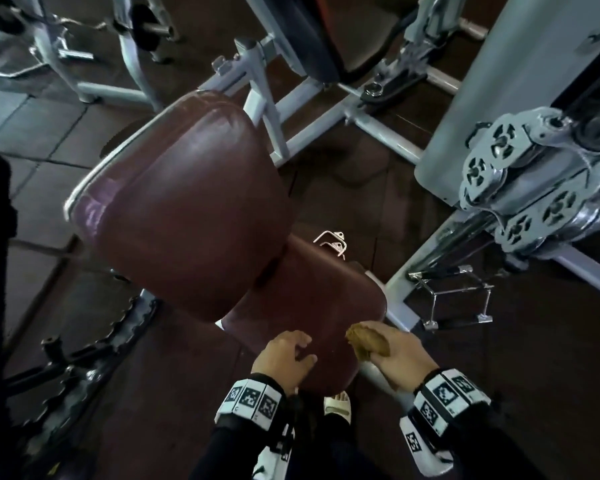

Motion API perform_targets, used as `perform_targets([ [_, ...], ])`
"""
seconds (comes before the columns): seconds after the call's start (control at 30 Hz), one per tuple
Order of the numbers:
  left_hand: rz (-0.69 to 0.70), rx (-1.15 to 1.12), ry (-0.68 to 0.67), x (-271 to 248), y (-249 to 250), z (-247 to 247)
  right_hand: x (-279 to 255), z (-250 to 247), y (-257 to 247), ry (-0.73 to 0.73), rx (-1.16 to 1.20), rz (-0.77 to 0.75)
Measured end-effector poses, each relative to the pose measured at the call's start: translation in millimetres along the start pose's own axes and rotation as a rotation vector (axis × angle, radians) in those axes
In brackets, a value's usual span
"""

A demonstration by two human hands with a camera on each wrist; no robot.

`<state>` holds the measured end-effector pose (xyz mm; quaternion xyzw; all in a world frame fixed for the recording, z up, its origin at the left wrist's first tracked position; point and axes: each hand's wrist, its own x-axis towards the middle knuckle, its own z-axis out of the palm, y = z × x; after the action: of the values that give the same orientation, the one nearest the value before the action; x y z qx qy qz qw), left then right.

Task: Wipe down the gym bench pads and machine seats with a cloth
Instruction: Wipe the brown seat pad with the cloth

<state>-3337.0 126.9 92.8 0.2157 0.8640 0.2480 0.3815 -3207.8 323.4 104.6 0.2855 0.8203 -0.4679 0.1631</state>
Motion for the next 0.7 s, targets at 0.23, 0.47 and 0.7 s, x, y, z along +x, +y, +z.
perform_targets([
  [0.23,-0.012,0.121,-0.038,66.6,-42.6,8.5,55.0,12.3,25.3,0.165,-0.009,0.067],
  [0.47,-0.015,0.453,-0.101,115.0,-88.9,24.2,109.0,37.4,52.7,0.399,-0.058,0.064],
  [0.7,0.045,0.472,-0.089,118.7,-131.5,55.2,129.7,87.2,86.3,0.424,-0.336,0.043],
])
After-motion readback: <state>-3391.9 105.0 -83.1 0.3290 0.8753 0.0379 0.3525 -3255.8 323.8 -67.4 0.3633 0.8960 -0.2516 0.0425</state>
